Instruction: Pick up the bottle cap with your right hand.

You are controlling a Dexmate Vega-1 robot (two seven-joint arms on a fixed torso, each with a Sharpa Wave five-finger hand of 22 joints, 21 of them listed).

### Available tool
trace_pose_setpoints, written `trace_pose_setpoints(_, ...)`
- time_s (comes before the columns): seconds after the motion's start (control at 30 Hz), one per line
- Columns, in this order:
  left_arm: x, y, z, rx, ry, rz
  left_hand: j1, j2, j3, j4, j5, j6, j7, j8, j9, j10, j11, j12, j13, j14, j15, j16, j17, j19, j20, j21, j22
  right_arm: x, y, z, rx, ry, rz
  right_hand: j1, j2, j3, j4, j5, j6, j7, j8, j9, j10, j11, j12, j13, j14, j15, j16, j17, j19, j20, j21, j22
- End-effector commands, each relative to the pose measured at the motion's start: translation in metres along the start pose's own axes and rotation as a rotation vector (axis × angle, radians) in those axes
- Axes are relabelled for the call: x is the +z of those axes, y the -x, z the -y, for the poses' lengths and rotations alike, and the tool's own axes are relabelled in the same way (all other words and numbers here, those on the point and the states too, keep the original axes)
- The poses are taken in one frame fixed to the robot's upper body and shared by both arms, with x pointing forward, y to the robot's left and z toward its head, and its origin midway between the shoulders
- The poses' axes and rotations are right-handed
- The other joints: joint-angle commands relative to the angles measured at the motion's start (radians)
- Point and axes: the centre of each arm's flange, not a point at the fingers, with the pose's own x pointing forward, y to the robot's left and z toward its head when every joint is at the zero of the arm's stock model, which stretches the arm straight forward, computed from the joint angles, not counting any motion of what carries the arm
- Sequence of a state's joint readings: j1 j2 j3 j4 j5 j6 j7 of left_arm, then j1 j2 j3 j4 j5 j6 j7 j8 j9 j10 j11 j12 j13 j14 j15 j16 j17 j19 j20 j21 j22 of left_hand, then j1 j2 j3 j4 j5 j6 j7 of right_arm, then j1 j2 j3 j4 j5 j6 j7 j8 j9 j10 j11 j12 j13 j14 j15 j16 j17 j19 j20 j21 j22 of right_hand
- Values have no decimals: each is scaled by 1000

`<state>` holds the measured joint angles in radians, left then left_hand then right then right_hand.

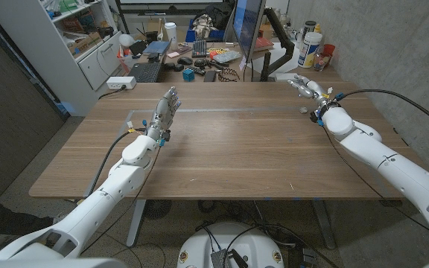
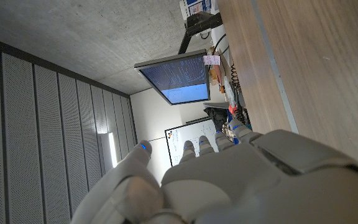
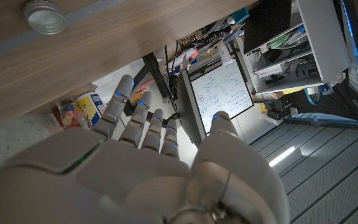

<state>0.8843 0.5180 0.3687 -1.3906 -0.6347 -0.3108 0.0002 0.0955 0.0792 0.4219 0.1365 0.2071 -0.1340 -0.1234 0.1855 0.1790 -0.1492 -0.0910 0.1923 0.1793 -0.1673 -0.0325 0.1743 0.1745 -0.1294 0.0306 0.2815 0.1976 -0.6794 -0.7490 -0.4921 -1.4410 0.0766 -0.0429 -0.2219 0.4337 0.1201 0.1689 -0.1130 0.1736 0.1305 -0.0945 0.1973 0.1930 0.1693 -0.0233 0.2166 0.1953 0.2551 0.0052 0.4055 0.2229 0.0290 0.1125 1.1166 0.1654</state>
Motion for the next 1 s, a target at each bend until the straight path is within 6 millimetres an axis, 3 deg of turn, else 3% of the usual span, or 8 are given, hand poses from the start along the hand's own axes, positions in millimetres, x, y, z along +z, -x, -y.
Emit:
trace_pose_setpoints(0.03,0,-6,8,-12,3,1,6,-3,-1,0,5,3,-2,5,3,-4,2,5,1,-28,-17,8,4,-10,3,2,4,-5,-16,12,-11,125,-37,13,-1,8,-3,6,6,3,3,4,-5,-1,-2,2,-17,0,-14,-2,-14,2,-11,4)
trace_pose_setpoints(0.5,-2,-14,15,-39,12,2,6,-3,-3,0,6,5,-1,6,3,-3,-3,5,1,-30,-17,8,4,-10,3,1,4,-3,-36,27,-11,269,-85,14,-1,12,-4,6,-2,2,0,4,-22,-10,-6,2,-38,1,-34,-8,-24,6,-30,4)
trace_pose_setpoints(0.7,-3,-18,17,-47,17,4,6,-4,-3,-1,6,6,0,6,3,-2,1,6,1,-29,-17,8,4,-9,3,1,4,-6,-42,30,8,323,-123,14,-1,13,-4,6,-22,3,-6,4,-46,-11,-13,2,-48,0,-45,-11,-31,-13,-44,5)
trace_pose_setpoints(1.0,-5,-22,18,-56,27,0,5,-4,-4,-1,6,12,3,8,3,-2,2,5,1,-28,-17,9,4,-9,3,1,4,-11,-47,32,31,405,-159,11,-1,15,-3,7,-30,2,-6,4,-53,-14,-11,2,-31,-9,-48,-14,23,-19,-37,8)
